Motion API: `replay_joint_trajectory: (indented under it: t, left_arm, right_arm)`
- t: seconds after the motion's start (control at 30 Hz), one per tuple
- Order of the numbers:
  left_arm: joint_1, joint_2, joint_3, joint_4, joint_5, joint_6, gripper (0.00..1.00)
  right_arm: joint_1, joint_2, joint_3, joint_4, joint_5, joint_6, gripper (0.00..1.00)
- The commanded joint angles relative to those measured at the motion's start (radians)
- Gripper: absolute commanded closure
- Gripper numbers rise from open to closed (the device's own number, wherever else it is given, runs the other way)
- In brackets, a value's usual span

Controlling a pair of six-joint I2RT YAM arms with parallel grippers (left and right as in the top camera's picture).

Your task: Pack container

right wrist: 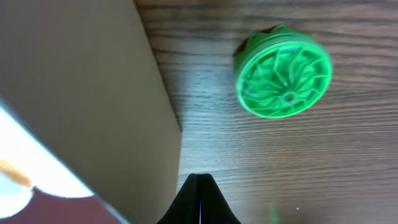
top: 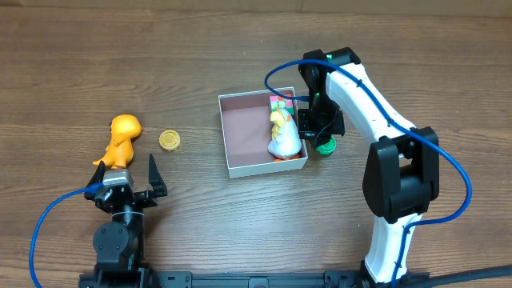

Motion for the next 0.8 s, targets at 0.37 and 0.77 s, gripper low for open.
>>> replay_joint_trajectory:
  t: [0.37, 0.77]
  left_arm:
    - [0.007, -0.002, -0.003, 0.001, 0.005, 0.026, 0.0]
    - [0.007, -0.002, -0.003, 0.001, 0.005, 0.026, 0.0]
  right_arm:
    - [-0.005, -0.001, -0.005, -0.046, -0.139, 0.0, 0.96]
    - [-0.005, -0.001, -0.005, -0.054, -0.219, 0.0, 0.96]
